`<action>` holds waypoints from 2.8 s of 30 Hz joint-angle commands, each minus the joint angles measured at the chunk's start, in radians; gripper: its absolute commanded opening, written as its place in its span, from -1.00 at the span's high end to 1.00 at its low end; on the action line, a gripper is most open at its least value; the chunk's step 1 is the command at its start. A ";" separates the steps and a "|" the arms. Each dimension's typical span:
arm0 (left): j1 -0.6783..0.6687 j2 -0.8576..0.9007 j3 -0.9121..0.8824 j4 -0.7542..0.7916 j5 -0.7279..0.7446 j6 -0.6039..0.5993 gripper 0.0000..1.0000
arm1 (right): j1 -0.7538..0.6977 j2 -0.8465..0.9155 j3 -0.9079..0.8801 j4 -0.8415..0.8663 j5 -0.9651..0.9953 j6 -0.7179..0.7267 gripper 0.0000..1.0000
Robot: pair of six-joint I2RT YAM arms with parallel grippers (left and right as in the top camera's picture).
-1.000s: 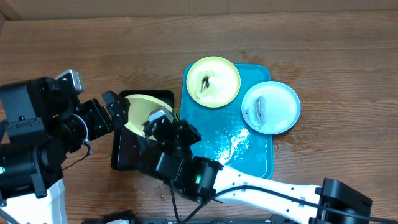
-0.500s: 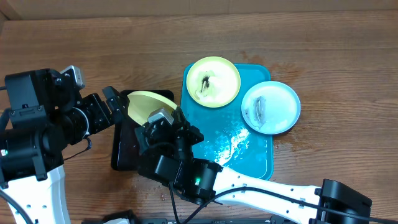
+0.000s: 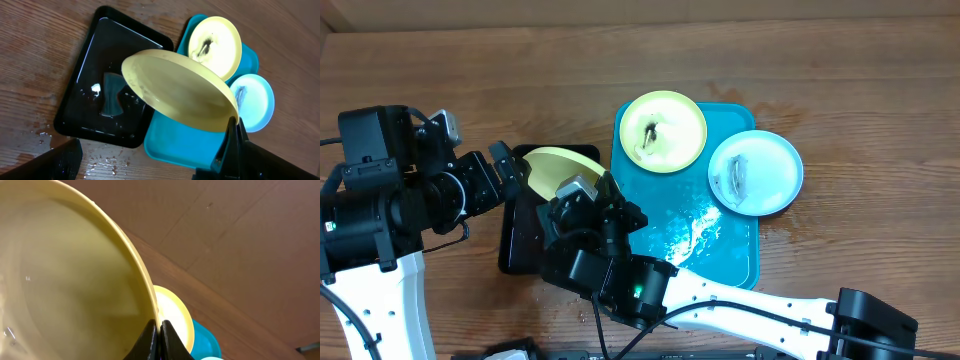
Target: Clean dirty plates on tray and stack at the side
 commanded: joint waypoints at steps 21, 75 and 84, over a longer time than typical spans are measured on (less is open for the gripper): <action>0.005 -0.102 0.020 0.089 0.113 0.093 -1.00 | 0.076 -0.033 0.021 0.146 0.027 -0.576 0.92; 0.005 -0.155 0.019 0.114 0.101 0.102 -1.00 | -1.965 0.051 -0.013 -0.774 -1.264 0.545 0.92; 0.005 -0.155 0.019 0.114 0.100 0.102 -1.00 | -1.814 0.109 -0.141 -0.724 -1.218 0.539 0.92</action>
